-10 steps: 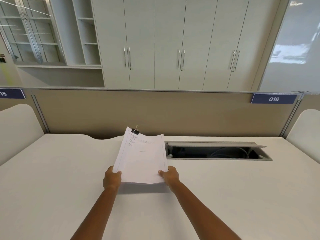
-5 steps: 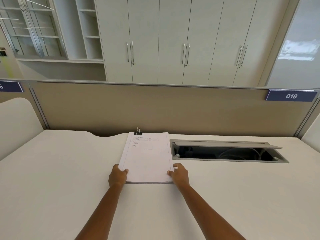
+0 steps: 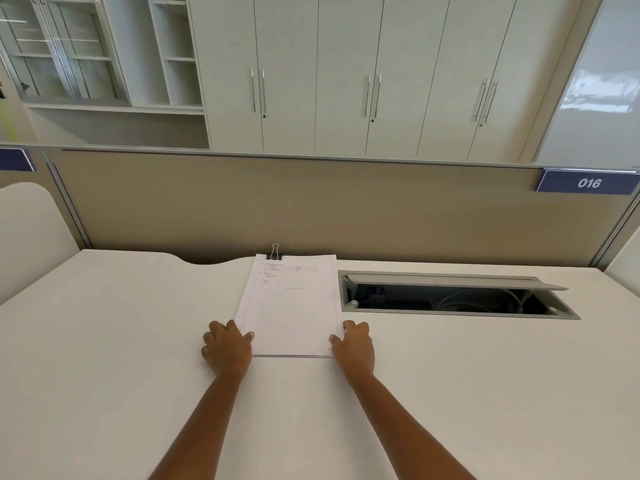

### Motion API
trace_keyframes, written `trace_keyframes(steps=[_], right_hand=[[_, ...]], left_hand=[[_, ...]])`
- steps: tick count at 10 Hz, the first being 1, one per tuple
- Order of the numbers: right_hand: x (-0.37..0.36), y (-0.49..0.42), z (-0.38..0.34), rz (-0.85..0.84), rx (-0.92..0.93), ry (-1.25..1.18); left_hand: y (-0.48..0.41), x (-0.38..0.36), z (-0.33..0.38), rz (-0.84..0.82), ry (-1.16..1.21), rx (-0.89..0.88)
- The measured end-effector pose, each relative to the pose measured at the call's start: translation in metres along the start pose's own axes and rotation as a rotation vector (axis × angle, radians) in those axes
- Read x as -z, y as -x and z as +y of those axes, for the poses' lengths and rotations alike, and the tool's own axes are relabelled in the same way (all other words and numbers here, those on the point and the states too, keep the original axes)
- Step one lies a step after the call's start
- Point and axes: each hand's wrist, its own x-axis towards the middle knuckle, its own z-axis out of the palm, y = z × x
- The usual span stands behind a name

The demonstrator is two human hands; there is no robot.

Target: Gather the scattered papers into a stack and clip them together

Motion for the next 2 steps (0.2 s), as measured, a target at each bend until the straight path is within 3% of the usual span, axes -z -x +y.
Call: trace_keyframes(steps=[1,2], right_hand=[[0.004,0.007,0.001,-0.031,0.022,-0.02],[0.012,0.015,0.01,0.008,0.032,-0.029]], left_hand=[[0.006,0.0,-0.001,0.043,-0.003,-0.011],[0.016,-0.011,-0.002,0.14,0.062,-0.136]])
